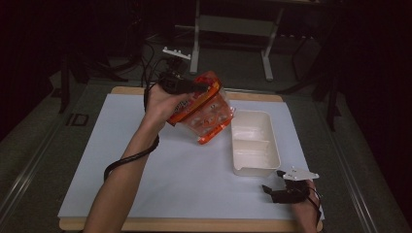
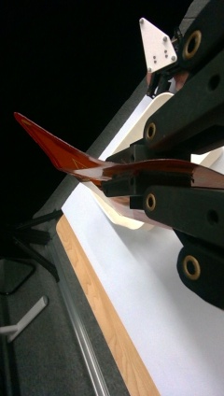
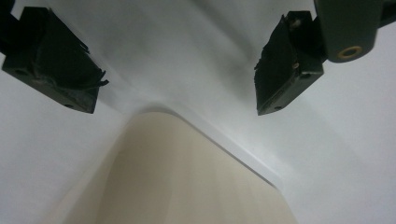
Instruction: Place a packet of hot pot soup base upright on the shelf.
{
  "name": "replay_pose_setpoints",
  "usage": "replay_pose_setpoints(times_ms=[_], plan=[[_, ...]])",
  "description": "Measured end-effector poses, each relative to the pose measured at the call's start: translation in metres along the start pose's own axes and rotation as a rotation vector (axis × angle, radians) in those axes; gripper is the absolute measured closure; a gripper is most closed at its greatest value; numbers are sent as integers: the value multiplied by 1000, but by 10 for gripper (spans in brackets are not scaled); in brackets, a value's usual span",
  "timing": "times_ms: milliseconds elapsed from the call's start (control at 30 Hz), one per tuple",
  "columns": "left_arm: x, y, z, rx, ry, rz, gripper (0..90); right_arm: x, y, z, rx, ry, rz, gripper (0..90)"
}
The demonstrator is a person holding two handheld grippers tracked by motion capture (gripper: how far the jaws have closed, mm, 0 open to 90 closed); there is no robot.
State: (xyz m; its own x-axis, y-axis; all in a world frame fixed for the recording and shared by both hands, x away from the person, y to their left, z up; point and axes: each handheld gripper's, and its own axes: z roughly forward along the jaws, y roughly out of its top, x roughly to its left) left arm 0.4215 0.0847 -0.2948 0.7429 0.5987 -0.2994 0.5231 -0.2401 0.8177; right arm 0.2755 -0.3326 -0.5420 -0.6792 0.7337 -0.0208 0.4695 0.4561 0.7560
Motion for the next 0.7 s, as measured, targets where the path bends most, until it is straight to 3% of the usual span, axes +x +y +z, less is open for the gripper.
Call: replay_pose_setpoints(times_ms=[700], plan=[[-7,16,11,-2,4,0,900,0,0,0,0,2,0,144]])
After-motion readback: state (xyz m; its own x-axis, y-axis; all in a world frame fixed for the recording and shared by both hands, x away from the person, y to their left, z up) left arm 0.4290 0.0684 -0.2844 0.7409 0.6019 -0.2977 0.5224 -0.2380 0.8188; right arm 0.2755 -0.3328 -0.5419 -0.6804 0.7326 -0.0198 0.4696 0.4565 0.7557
